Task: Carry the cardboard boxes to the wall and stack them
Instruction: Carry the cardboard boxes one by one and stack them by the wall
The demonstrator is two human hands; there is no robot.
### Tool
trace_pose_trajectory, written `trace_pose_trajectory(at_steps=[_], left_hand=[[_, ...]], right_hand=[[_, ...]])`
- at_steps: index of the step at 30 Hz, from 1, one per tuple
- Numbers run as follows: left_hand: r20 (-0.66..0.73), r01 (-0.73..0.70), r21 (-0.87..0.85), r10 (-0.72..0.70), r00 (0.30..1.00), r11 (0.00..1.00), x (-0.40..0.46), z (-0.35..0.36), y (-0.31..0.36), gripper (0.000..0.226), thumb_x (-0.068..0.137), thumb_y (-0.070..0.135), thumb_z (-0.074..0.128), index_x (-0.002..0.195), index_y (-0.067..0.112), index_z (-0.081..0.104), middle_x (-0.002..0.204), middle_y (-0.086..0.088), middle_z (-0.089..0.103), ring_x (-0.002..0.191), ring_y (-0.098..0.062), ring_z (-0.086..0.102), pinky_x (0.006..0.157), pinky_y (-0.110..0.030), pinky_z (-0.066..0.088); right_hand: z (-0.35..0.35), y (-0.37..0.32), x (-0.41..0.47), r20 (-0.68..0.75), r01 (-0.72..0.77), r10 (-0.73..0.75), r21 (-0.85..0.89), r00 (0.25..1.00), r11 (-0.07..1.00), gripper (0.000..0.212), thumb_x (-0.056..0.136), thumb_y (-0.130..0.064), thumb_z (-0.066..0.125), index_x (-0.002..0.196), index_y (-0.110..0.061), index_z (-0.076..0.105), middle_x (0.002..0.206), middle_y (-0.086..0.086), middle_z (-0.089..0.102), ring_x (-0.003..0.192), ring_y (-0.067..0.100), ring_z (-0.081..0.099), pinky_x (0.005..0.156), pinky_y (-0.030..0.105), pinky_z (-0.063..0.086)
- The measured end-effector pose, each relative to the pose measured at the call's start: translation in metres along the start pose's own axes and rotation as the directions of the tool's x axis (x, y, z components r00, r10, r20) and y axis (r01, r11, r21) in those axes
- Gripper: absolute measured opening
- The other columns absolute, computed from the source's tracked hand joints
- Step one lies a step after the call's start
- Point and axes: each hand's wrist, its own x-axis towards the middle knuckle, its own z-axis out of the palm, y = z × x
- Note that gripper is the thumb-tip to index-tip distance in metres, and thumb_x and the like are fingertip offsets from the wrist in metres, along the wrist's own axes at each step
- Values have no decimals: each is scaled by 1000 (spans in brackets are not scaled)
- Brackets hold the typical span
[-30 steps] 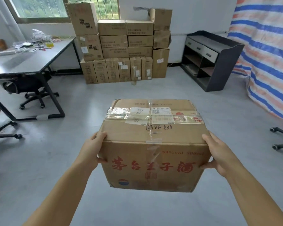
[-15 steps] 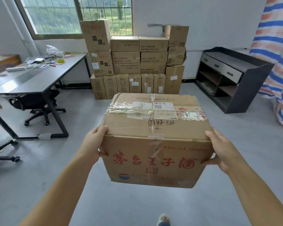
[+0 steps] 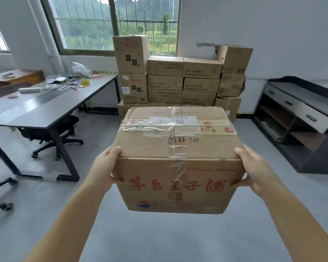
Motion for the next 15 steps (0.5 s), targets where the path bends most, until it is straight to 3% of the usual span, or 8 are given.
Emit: trace_pose_trajectory(at_steps=[5,10,15], left_hand=[[-4,-47,-3,47,999,999,114,6,41,15,96,28,50,110,28,55,95,11,47,105,-25,43,75,-57,52],[29,-114,14,114,993,993,218,7,103,10,96,28,50,94,29,60,94,7,49,84,-14,48,65,-48,53],[62,-155,-10,155,986,988,311,23,159,16,95,29,52,109,31,58,96,9,51,86,-15,48,68,-49,54]], right_hand=[[69,-34,91,-3,37,-37,25,999,999,38,97,-34,38,133,-41,47,110,-3,57,95,21,55,66,56,58],[137,-85,167,-15,73,-72,88,997,993,35,97,-31,38,128,-44,49,108,-4,58,92,20,55,69,57,57],[183,-131,232,-76,113,-103,147,992,983,35,97,-30,40,124,-47,51,106,-5,59,94,22,56,70,60,56]])
